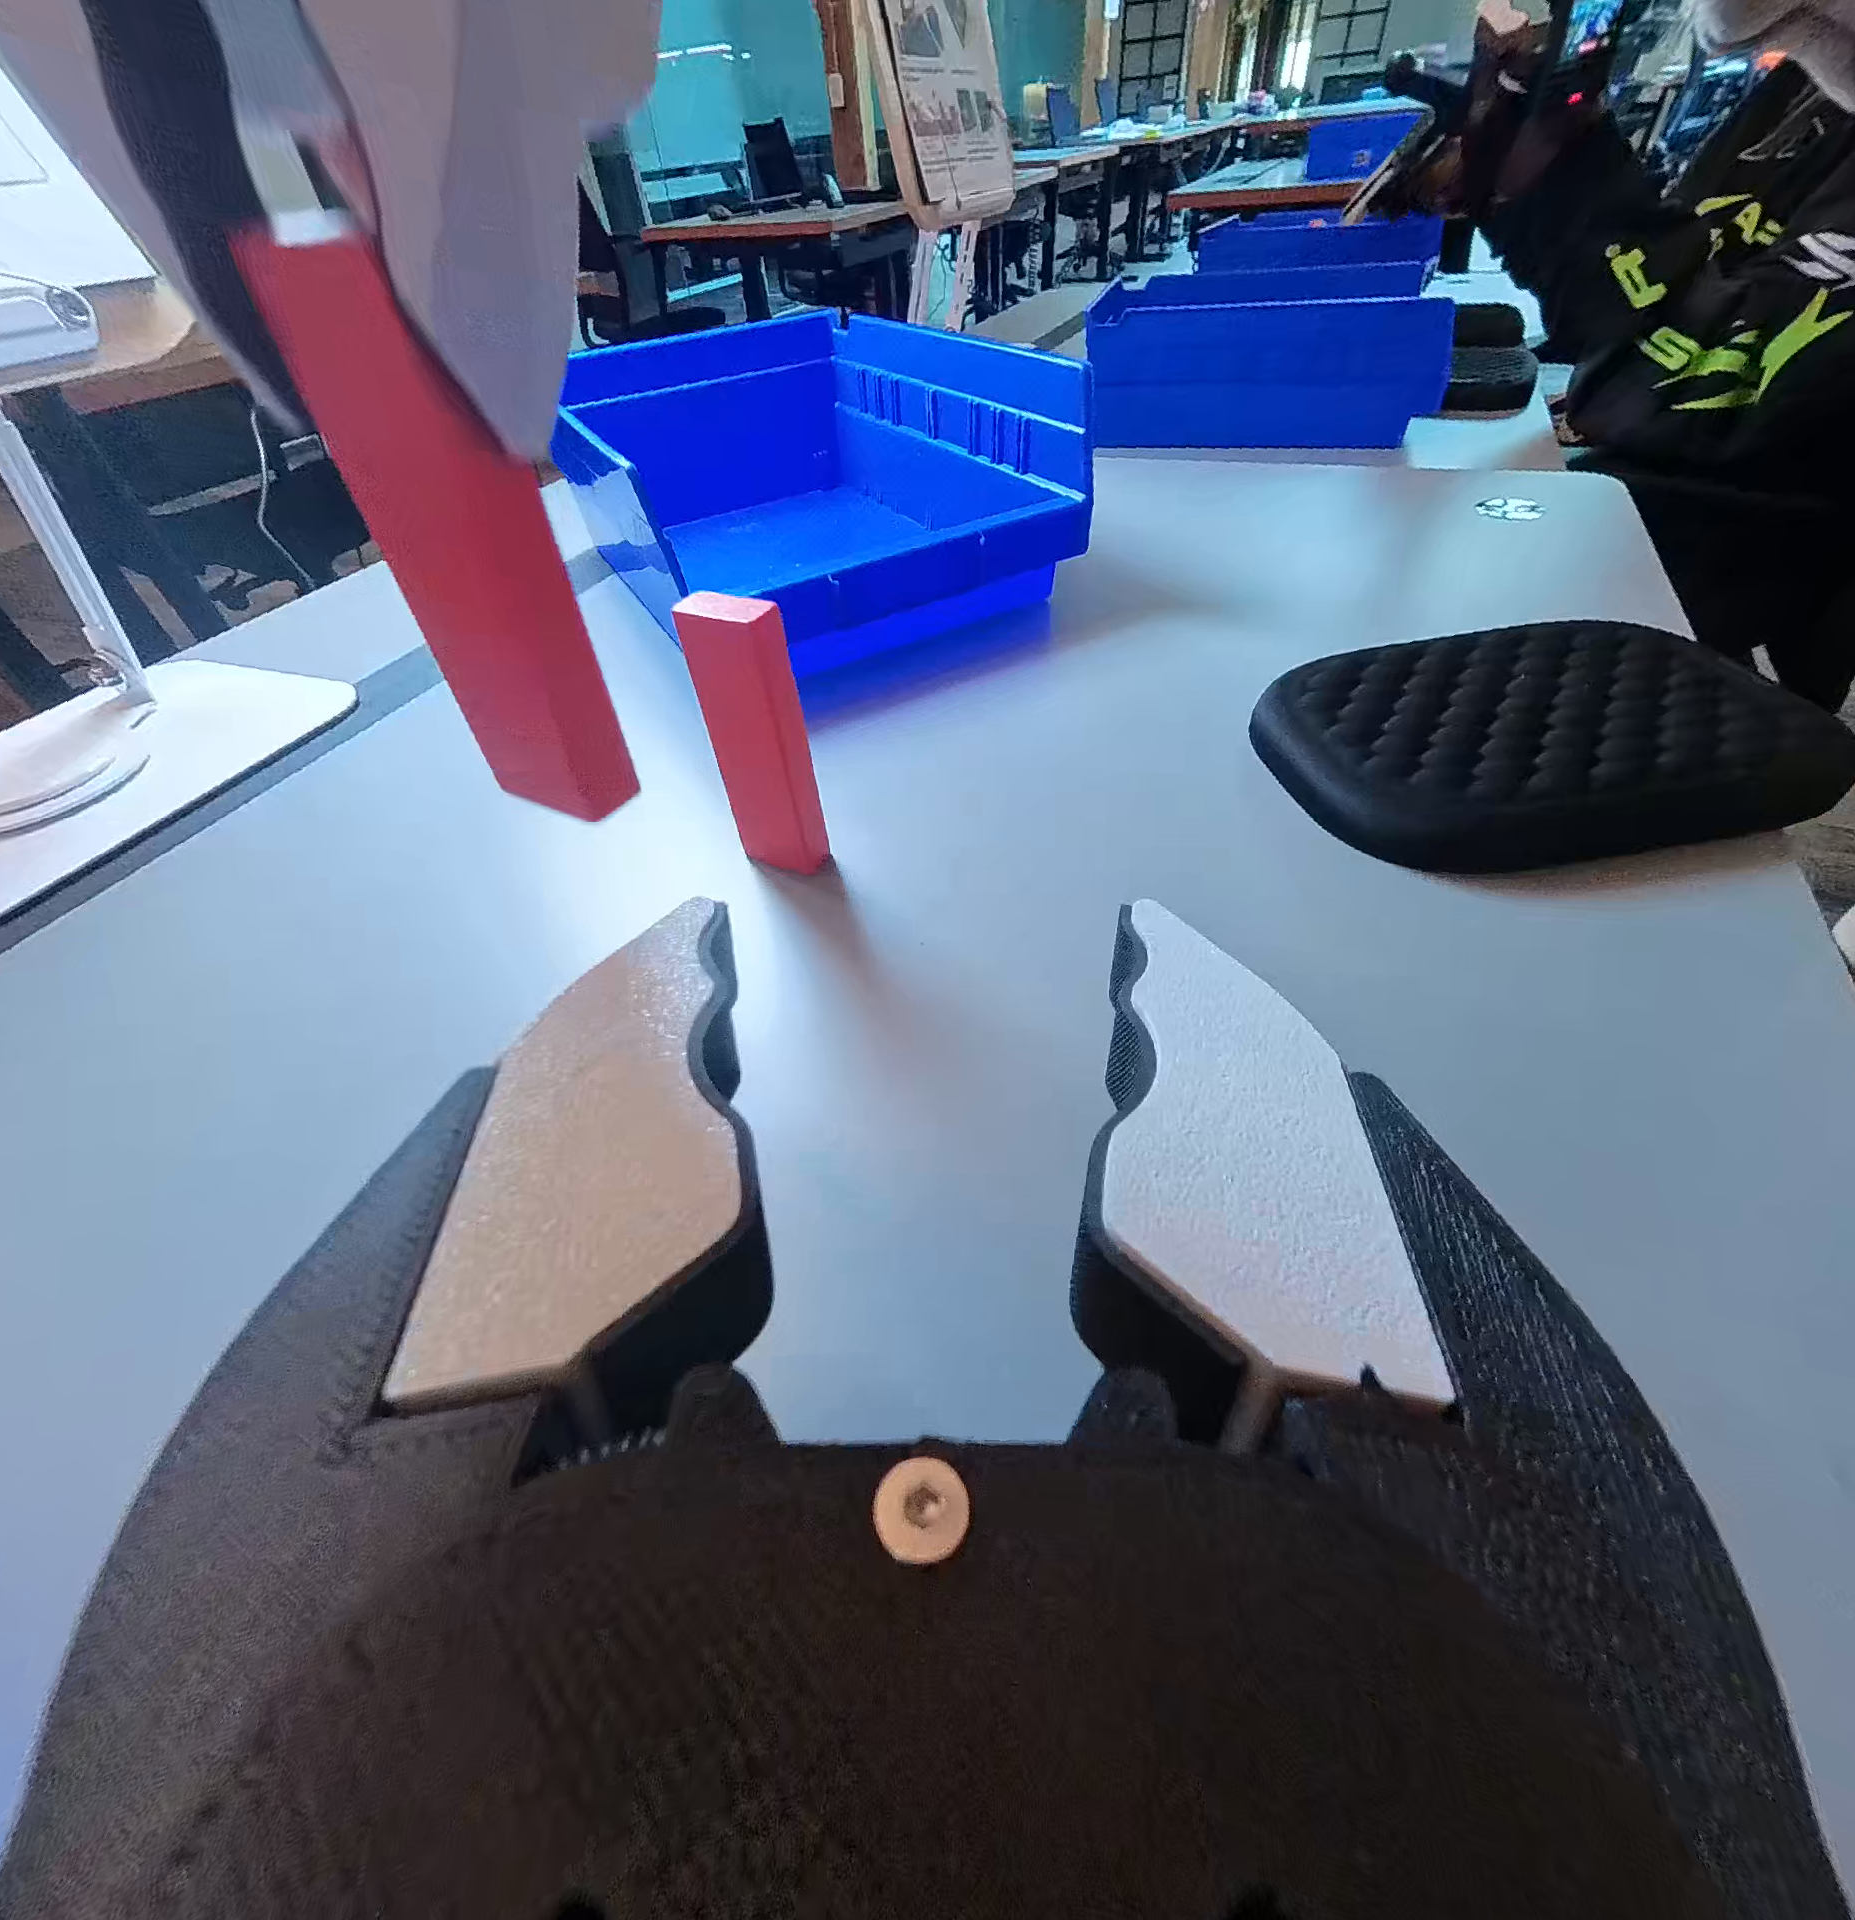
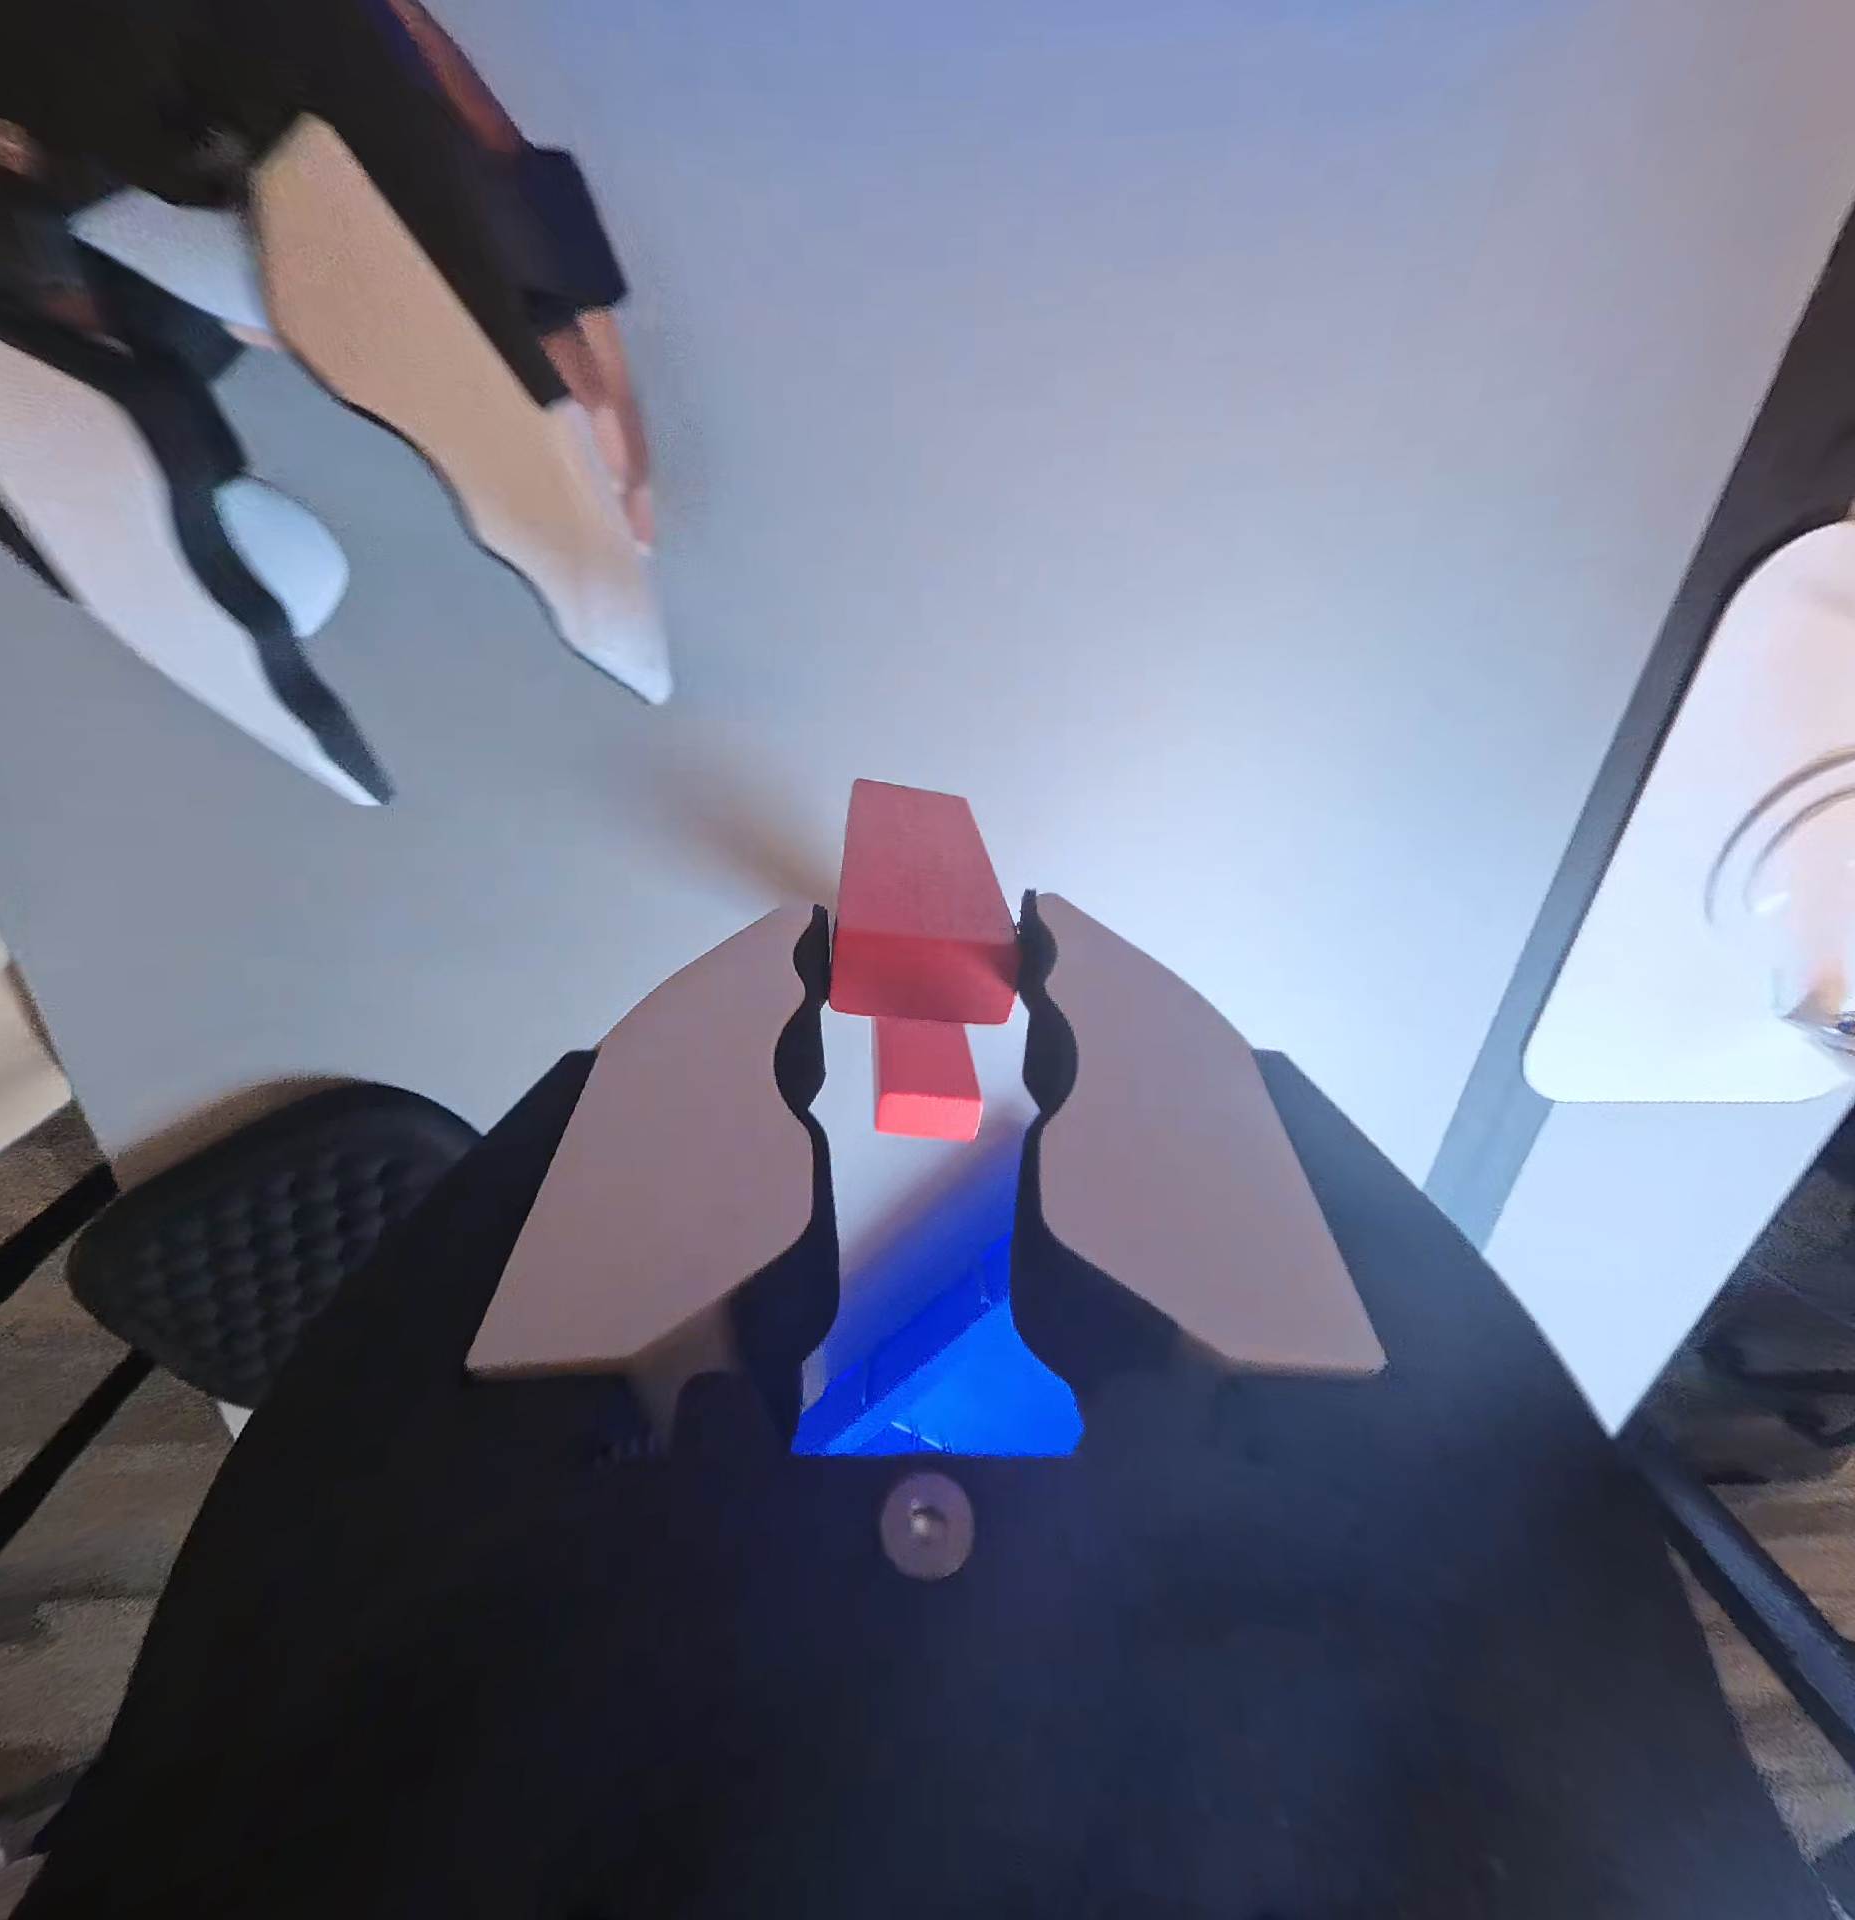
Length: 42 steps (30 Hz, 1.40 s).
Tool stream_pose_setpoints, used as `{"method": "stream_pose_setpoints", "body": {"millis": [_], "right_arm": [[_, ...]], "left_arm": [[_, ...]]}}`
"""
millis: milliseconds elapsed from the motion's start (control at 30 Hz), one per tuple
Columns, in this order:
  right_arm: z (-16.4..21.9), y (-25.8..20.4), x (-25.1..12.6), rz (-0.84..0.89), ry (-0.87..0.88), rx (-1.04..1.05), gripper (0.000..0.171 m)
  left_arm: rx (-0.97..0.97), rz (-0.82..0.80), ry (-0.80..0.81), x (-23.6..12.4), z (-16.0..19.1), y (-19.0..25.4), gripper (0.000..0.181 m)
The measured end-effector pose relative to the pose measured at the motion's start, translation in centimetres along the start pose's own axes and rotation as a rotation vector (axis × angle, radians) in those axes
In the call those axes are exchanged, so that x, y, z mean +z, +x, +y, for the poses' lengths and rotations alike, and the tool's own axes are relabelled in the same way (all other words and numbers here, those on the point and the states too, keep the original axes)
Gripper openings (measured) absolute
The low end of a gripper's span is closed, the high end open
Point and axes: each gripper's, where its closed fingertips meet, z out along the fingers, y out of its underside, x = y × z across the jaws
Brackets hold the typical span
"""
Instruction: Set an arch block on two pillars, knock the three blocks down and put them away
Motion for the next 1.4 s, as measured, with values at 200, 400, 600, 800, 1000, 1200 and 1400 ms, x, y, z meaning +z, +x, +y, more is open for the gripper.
{"method": "stream_pose_setpoints", "body": {"millis": [200, 400, 600, 800, 1000, 1200, 1400], "right_arm": [[2.0, 1.1, 5.2, -0.031, -0.077, 0.027, 0.035], [2.4, 1.1, 6.5, -0.041, -0.057, 0.04, 0.035], [2.2, 1.0, 6.6, -0.043, -0.039, 0.044, 0.035], [2.1, 0.9, 6.8, -0.047, -0.029, 0.043, 0.035], [2.2, 0.8, 7.3, -0.047, -0.032, 0.034, 0.035], [2.5, 0.7, 7.6, -0.046, -0.034, 0.034, 0.035], [2.5, 0.7, 7.7, -0.047, -0.024, 0.036, 0.035]], "left_arm": [[0.064, 0.023, -0.037, 0.3, 0.9, 0.8, 0.066], [0.089, 0.039, -0.055, 0.5, 1.3, 1.3, 0.065], [0.091, 0.043, -0.068, 0.6, 1.5, 1.4, 0.064], [0.1, 0.043, -0.079, 0.7, 1.8, 1.5, 0.063], [0.103, 0.038, -0.078, 0.6, 1.7, 1.4, 0.063], [0.107, 0.036, -0.081, 0.7, 1.8, 1.4, 0.062], [0.104, 0.04, -0.086, 0.7, 1.9, 1.4, 0.062]]}}
